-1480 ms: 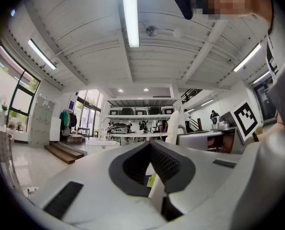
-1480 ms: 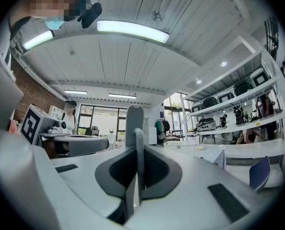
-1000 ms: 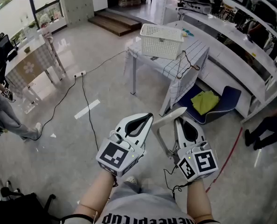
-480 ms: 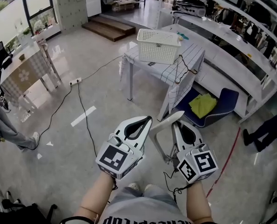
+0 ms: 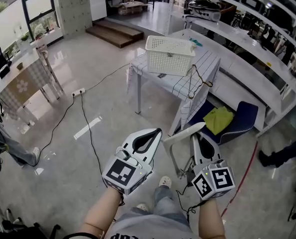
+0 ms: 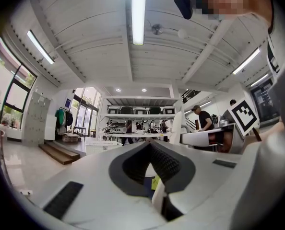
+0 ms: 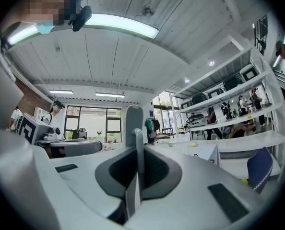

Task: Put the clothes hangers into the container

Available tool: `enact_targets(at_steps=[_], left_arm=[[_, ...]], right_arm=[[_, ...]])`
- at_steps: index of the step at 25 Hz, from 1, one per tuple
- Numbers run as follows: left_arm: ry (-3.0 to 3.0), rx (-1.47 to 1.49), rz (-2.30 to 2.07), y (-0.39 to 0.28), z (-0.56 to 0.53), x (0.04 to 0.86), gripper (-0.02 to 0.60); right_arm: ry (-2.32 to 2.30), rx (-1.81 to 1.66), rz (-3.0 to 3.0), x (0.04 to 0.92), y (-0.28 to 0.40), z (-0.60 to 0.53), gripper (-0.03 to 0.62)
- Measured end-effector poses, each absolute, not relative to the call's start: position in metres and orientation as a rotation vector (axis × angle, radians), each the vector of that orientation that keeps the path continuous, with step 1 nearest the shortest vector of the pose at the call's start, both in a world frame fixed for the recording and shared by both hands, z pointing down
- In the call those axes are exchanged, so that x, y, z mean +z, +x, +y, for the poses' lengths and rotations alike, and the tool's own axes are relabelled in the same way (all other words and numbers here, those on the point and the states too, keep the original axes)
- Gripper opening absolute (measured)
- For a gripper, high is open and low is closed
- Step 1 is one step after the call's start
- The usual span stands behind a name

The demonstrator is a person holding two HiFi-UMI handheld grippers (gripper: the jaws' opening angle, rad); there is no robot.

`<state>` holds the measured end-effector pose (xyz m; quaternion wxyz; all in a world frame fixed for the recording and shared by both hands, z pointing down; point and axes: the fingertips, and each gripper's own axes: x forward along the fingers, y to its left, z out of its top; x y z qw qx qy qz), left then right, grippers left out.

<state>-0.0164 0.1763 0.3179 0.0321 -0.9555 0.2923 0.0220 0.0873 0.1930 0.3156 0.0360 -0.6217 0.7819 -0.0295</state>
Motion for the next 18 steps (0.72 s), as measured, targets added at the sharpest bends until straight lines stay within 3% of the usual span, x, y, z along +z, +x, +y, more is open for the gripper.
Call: enact_targets(at_steps=[18], left_arm=[[-2.872, 0.132, 1.102, 0.065, 0.026, 0.304, 0.011]], right_arm=[[-1.702, -0.005, 2.521, 0.291, 0.167, 0.033, 0.009]])
